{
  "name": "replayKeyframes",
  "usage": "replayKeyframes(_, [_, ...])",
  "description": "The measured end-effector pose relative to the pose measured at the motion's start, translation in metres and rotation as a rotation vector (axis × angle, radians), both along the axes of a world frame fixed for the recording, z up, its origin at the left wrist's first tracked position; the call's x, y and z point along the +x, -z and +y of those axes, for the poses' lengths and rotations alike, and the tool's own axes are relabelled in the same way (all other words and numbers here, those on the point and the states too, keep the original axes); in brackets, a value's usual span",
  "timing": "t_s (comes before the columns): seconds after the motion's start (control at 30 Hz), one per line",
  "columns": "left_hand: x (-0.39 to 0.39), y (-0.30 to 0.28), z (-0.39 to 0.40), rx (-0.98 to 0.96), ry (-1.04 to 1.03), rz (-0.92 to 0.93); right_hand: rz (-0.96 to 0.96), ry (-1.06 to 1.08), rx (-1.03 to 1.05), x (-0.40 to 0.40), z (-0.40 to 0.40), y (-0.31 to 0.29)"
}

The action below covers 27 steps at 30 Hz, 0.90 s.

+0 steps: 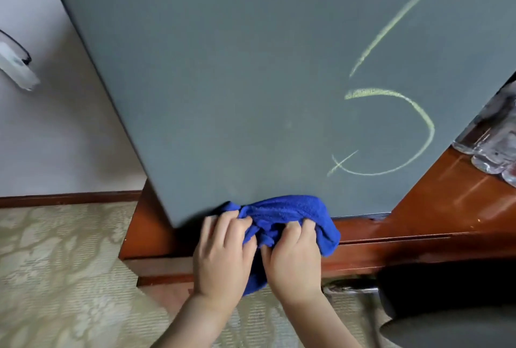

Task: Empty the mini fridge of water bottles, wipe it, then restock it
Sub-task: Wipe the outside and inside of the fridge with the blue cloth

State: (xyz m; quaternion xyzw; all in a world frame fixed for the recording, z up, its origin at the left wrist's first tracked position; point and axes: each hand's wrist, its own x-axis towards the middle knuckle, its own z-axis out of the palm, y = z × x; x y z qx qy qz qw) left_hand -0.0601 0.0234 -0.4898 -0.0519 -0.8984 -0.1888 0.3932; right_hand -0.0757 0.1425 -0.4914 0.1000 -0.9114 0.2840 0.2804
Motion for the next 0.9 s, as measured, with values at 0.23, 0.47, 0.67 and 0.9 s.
replayKeyframes(0.23, [-0.005, -0.057, 0.022, 0.091, 0.026, 0.078, 0.112, 0.009, -0.004, -0.003, 0.019, -0.06])
replayKeyframes(0.47, [-0.029, -0.255, 0.067, 0.081, 0.046, 0.291, 0.273, 0.056, -0.1, -0.024, 0.056, -0.253])
replayKeyframes(0.67, [-0.037, -0.356, 0.093, 0.087, 0.009, 0.371, 0.37, 0.044, -0.025, -0.037, 0.09, -0.354])
replayKeyframes(0.9, [-0.043, -0.319, 0.093, 0.124, 0.039, 0.393, 0.4, 0.032, -0.065, -0.041, 0.089, -0.32])
